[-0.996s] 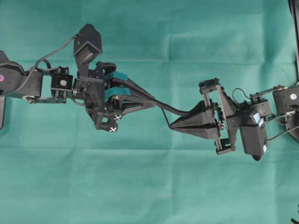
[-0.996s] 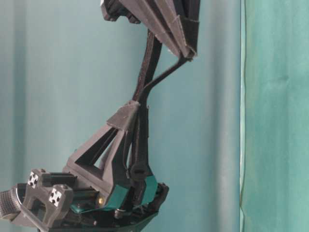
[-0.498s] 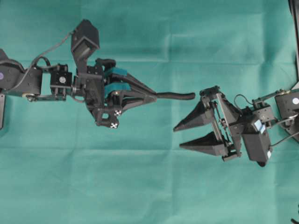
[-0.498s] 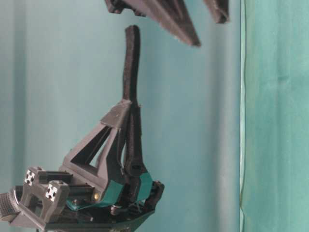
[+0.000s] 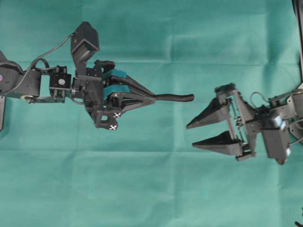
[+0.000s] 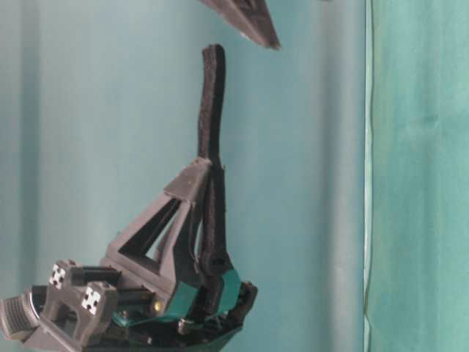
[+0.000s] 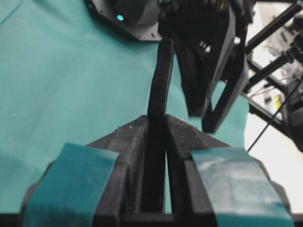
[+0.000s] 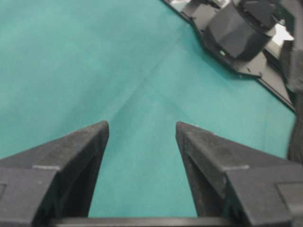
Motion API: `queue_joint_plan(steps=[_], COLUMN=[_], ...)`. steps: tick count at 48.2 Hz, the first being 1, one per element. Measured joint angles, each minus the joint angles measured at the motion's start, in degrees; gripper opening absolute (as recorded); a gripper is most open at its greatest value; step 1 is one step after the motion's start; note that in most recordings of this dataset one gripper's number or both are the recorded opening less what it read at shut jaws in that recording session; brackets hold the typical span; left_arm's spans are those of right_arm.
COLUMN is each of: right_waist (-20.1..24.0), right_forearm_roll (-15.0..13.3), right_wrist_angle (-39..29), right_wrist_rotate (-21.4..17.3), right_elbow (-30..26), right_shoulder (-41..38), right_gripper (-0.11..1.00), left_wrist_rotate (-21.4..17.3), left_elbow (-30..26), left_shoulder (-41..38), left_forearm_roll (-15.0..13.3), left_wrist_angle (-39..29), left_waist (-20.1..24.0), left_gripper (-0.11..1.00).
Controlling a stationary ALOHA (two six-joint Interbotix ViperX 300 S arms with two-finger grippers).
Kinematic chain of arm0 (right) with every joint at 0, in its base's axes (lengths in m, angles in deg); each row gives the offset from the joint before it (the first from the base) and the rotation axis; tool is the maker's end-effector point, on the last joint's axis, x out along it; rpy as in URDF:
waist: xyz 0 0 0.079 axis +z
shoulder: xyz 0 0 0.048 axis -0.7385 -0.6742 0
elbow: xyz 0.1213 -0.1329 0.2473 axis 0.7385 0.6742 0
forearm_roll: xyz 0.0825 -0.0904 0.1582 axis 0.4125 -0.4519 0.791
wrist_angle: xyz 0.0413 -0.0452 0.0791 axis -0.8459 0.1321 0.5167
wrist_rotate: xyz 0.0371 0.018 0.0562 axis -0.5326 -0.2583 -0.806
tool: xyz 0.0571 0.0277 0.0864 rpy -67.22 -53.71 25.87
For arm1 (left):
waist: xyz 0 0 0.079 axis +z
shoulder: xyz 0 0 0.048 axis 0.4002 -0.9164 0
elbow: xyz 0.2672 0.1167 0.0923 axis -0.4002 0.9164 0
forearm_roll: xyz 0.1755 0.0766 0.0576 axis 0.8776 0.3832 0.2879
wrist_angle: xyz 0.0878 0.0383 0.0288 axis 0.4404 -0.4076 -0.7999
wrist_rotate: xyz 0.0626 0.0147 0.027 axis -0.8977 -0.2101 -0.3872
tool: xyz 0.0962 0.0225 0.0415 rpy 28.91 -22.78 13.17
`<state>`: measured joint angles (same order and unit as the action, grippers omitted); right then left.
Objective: Peel off the Velcro with your right arm.
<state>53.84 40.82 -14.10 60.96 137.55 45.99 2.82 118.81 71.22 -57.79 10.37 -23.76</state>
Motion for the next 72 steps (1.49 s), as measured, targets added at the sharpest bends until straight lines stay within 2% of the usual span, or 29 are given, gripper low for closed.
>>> queue_joint_plan(steps=[6, 17, 31, 45, 58, 72], right_waist=[-0.1, -0.4, -1.2, -2.1, -2.8, -2.9], right_forearm_roll=[2.4, 8.8, 16.3, 22.1, 23.0, 23.0], right_wrist_angle=[0.1, 0.1, 0.1, 0.1, 0.1, 0.1], right_wrist_rotate=[0.0, 0.0, 0.0, -1.5, -5.0, -6.1], right_elbow=[2.2, 5.4, 7.5, 7.6, 7.6, 7.5], right_shoulder=[3.0, 8.4, 13.8, 15.5, 15.5, 15.5], right_gripper=[0.24, 0.24, 0.24, 0.24, 0.24, 0.24], left_wrist_rotate=[-0.4, -1.7, -8.7, -15.1, -22.0, -23.5], left_elbow=[1.5, 4.5, 6.2, 6.8, 8.1, 8.6], left_shoulder=[1.4, 3.5, 5.3, 5.6, 6.2, 6.2], left_forearm_roll=[0.0, 0.0, 0.0, 0.0, 0.1, 0.0], left_wrist_angle=[0.1, 1.7, 1.9, 1.9, 1.8, 1.7], left_waist=[0.0, 0.0, -0.4, -1.4, -2.4, -3.0], left_gripper=[0.1, 0.1, 0.1, 0.1, 0.1, 0.1])
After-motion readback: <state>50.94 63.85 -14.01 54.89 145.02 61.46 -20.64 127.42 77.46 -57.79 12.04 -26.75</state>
